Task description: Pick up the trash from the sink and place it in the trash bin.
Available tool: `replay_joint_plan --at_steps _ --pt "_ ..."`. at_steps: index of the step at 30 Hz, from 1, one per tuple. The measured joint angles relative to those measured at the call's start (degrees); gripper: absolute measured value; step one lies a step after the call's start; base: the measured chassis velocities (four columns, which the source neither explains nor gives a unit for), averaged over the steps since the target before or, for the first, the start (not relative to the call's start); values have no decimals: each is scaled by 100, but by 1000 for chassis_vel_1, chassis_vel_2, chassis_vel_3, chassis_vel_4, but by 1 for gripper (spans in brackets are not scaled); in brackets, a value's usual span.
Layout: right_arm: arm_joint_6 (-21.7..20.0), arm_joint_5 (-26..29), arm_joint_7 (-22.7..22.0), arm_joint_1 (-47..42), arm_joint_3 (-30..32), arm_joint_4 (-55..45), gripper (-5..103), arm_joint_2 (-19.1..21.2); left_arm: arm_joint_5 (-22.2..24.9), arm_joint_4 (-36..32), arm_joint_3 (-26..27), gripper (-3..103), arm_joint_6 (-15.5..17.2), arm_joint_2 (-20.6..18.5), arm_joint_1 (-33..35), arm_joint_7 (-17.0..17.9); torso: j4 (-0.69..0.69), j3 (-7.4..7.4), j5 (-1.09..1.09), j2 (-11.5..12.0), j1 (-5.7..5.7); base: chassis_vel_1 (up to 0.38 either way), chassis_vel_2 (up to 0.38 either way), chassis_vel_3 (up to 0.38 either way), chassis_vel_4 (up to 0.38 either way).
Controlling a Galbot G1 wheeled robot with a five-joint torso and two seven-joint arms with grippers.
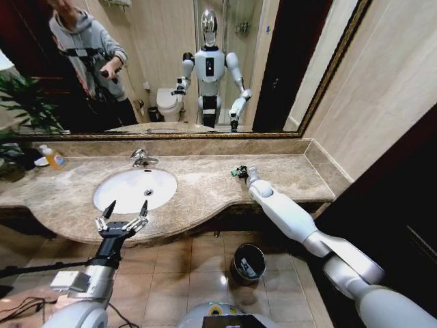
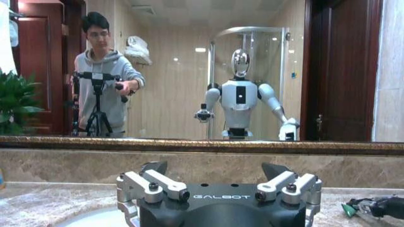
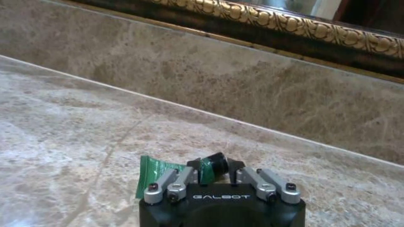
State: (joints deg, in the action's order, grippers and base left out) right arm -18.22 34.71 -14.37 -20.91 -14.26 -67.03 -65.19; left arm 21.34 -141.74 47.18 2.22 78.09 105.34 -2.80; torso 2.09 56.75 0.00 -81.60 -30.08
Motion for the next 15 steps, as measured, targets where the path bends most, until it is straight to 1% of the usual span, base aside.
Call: replay_joint_plan --at_steps 2,3,6,10,15 --pt "20 5 10 -31 -3 -83 21 27 0 0 0 100 0 0 0 0 1 1 0 1 0 0 0 0 0" --pt "20 5 10 -31 -3 -83 21 27 0 0 0 100 0 0 0 0 1 1 0 1 0 0 0 0 0" --pt "31 37 36 -53 0 -197 15 60 0 0 0 100 0 0 0 0 3 2 3 2 -1 0 0 0 0" --pt "91 48 62 -63 30 -310 14 119 0 0 0 100 0 0 0 0 5 3 3 3 -2 0 0 0 0" --pt "158 47 72 -69 105 -452 14 199 0 0 0 100 0 0 0 0 3 2 0 2 -2 0 0 0 0"
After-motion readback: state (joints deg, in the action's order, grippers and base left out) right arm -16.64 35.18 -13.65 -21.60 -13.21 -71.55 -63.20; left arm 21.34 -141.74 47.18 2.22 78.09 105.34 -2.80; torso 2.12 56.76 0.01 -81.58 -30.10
